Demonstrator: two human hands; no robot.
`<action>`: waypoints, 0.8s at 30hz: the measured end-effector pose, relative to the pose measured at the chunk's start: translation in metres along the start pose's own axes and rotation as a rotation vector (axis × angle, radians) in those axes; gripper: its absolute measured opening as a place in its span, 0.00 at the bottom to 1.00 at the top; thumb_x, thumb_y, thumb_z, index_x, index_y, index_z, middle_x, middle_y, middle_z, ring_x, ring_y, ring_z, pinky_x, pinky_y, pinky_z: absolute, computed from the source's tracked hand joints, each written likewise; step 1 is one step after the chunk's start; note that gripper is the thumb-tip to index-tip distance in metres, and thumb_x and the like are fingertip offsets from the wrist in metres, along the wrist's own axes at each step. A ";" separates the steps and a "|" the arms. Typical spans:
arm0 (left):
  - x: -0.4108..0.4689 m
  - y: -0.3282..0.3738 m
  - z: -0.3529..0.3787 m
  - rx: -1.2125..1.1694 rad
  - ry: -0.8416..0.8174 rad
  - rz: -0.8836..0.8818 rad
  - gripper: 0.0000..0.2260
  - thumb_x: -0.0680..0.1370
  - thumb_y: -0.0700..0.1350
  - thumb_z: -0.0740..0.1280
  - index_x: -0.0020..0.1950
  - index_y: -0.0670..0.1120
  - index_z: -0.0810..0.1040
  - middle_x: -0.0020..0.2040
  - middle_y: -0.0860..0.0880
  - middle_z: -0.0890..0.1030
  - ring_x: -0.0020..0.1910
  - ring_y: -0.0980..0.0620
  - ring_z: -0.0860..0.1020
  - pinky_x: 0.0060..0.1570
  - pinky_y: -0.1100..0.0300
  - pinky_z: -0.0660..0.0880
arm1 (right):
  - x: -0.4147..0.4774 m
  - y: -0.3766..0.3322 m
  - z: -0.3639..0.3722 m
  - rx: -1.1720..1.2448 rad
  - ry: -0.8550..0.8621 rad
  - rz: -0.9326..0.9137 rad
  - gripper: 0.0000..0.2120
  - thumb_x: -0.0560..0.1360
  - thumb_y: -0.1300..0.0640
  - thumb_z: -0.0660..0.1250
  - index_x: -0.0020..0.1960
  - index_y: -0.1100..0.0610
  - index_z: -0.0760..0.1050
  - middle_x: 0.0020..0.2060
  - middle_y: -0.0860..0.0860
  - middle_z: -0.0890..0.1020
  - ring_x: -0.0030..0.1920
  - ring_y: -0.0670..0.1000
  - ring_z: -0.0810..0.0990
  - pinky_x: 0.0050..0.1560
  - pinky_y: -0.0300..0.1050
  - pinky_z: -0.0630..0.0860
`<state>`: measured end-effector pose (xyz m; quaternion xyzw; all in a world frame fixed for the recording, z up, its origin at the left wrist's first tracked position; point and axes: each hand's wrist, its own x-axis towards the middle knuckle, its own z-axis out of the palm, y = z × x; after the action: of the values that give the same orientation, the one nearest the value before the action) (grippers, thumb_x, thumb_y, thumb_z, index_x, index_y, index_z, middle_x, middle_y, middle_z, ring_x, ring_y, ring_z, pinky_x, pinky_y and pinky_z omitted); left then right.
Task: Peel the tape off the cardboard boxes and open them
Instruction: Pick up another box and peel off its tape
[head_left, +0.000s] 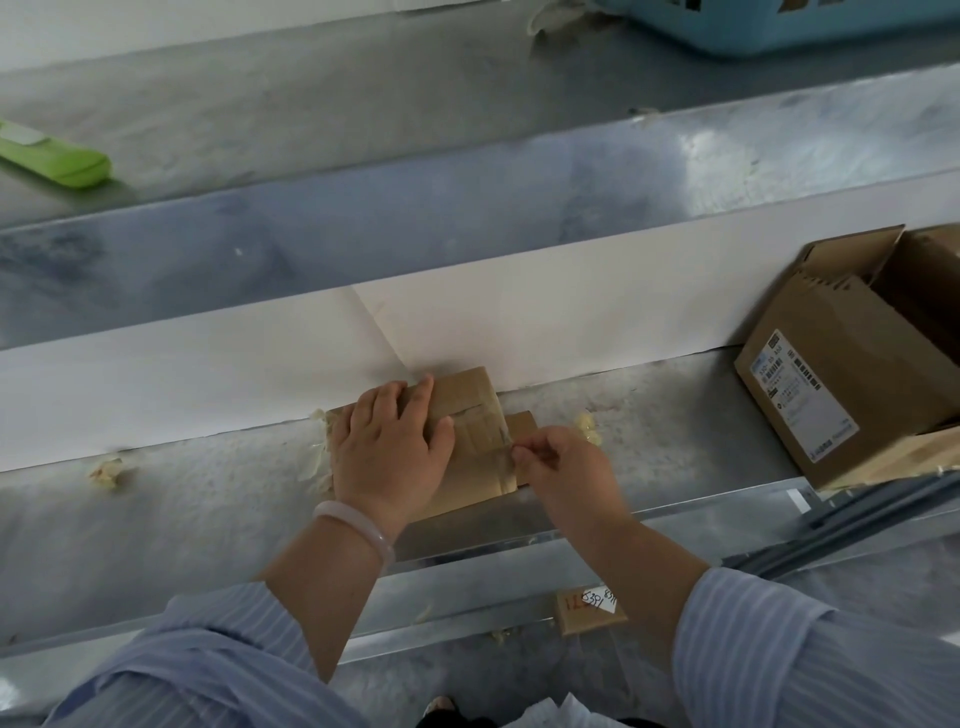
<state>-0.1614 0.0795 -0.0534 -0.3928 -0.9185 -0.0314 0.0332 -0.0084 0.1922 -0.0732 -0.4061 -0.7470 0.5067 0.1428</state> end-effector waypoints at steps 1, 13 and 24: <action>0.000 -0.001 0.000 -0.001 -0.002 0.005 0.26 0.79 0.61 0.48 0.76 0.56 0.57 0.72 0.52 0.66 0.72 0.50 0.60 0.71 0.50 0.58 | 0.000 0.002 0.001 0.026 -0.016 0.022 0.03 0.78 0.53 0.68 0.50 0.50 0.80 0.40 0.43 0.82 0.42 0.42 0.80 0.40 0.33 0.75; 0.002 -0.002 0.002 0.030 0.029 0.008 0.30 0.75 0.63 0.42 0.76 0.56 0.60 0.70 0.51 0.68 0.70 0.49 0.63 0.70 0.51 0.59 | -0.016 -0.002 0.010 0.385 -0.088 0.339 0.10 0.79 0.58 0.65 0.56 0.49 0.82 0.40 0.53 0.85 0.42 0.52 0.83 0.48 0.45 0.82; 0.001 -0.002 0.002 -0.001 0.032 0.000 0.25 0.79 0.60 0.51 0.76 0.56 0.60 0.71 0.50 0.67 0.71 0.49 0.62 0.71 0.51 0.58 | -0.037 -0.010 0.008 0.532 -0.108 0.298 0.16 0.80 0.63 0.59 0.63 0.50 0.79 0.48 0.43 0.83 0.52 0.47 0.81 0.56 0.43 0.77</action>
<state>-0.1637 0.0792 -0.0552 -0.3924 -0.9178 -0.0379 0.0476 0.0054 0.1574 -0.0609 -0.4320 -0.5267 0.7208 0.1280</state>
